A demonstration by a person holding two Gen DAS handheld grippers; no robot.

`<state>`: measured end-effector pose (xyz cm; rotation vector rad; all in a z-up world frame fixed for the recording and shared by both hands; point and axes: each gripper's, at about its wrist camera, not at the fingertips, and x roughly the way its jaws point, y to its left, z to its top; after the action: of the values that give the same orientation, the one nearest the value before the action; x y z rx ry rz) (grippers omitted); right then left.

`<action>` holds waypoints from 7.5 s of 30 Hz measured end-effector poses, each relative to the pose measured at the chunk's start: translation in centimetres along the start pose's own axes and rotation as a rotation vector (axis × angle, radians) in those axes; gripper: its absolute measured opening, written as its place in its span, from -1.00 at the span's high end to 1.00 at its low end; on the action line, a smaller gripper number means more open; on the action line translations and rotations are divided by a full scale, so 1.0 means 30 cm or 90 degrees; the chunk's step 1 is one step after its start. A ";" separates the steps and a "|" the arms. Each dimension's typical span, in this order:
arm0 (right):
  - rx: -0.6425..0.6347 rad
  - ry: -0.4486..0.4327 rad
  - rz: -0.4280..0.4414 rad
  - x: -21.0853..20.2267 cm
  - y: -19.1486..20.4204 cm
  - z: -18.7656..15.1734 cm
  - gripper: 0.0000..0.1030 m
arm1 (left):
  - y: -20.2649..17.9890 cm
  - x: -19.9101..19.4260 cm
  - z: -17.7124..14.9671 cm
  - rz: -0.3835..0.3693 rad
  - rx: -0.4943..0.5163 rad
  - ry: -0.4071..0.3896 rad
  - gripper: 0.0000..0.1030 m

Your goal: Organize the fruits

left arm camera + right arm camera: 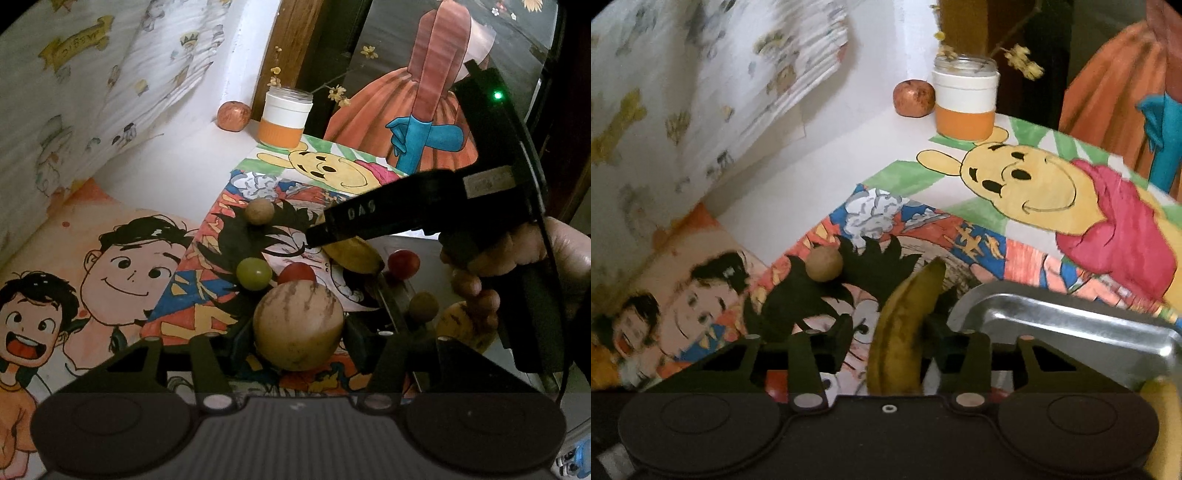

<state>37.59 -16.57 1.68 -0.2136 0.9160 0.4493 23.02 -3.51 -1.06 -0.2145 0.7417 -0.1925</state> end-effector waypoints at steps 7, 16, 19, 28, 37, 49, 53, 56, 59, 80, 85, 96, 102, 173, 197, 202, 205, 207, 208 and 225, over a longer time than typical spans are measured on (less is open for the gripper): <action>-0.038 0.001 -0.032 0.009 0.017 -0.006 0.33 | 0.002 0.005 0.004 0.001 -0.006 0.001 -0.12; -0.007 -0.030 0.022 -0.032 0.032 -0.032 0.38 | -0.001 0.000 0.005 0.001 -0.010 -0.001 -0.11; 0.009 -0.052 0.031 -0.070 0.038 -0.048 0.38 | -0.010 -0.012 0.004 0.000 -0.008 -0.006 -0.11; 0.066 -0.148 0.046 -0.254 -0.003 -0.086 0.38 | -0.061 -0.058 0.006 -0.007 0.005 -0.022 -0.11; 0.133 -0.213 0.022 -0.468 -0.115 -0.203 0.38 | -0.159 -0.100 -0.009 -0.041 0.023 -0.030 -0.11; 0.216 -0.206 -0.025 -0.605 -0.231 -0.462 0.38 | -0.345 -0.116 -0.089 -0.098 0.086 0.003 -0.11; 0.242 -0.190 -0.028 -0.607 -0.248 -0.539 0.38 | -0.376 -0.102 -0.115 -0.104 0.092 0.022 -0.11; 0.254 -0.181 -0.030 -0.604 -0.253 -0.581 0.38 | -0.391 -0.087 -0.129 -0.105 0.098 0.032 -0.11; 0.262 -0.173 -0.031 -0.594 -0.254 -0.607 0.38 | -0.395 -0.072 -0.141 -0.102 0.097 0.041 -0.11; 0.295 -0.140 -0.039 -0.533 -0.285 -0.678 0.37 | -0.397 -0.032 -0.153 -0.095 0.103 0.059 -0.12; 0.308 -0.142 -0.032 -0.532 -0.291 -0.682 0.37 | -0.400 -0.032 -0.152 -0.094 0.105 0.061 -0.12; 0.333 -0.141 -0.020 -0.529 -0.298 -0.696 0.26 | -0.400 -0.039 -0.151 -0.091 0.107 0.061 -0.15; 0.336 -0.148 -0.029 -0.558 -0.300 -0.706 0.16 | -0.386 -0.075 -0.141 -0.091 0.098 0.052 -0.35; 0.111 -0.155 -0.062 -0.626 0.125 -0.614 -0.99 | 0.093 -0.310 -0.118 0.129 0.044 0.018 -0.99; -0.146 -0.188 -0.079 -0.479 0.124 -0.328 -0.99 | 0.120 -0.116 0.111 0.113 0.045 -0.013 -0.99; -0.212 -0.184 -0.086 -0.426 0.122 -0.274 -0.99 | 0.133 -0.059 0.134 0.115 0.063 -0.004 -0.99; -0.238 -0.176 -0.077 -0.396 0.122 -0.254 -0.99 | 0.150 -0.026 0.149 0.118 0.067 0.001 -0.99; -0.255 -0.169 -0.071 -0.376 0.127 -0.244 -0.99 | 0.159 -0.010 0.157 0.116 0.065 0.004 -0.99; -0.265 -0.167 -0.067 -0.367 0.130 -0.240 -0.99 | 0.164 -0.003 0.160 0.115 0.066 0.005 -0.99; -0.383 -0.089 0.058 -0.206 0.181 -0.191 -0.78 | 0.213 0.050 0.186 0.119 0.074 0.009 -0.99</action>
<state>27.75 -15.59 3.28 -0.6807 0.6357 0.8097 28.56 2.96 0.32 -0.0328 0.7570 -0.0595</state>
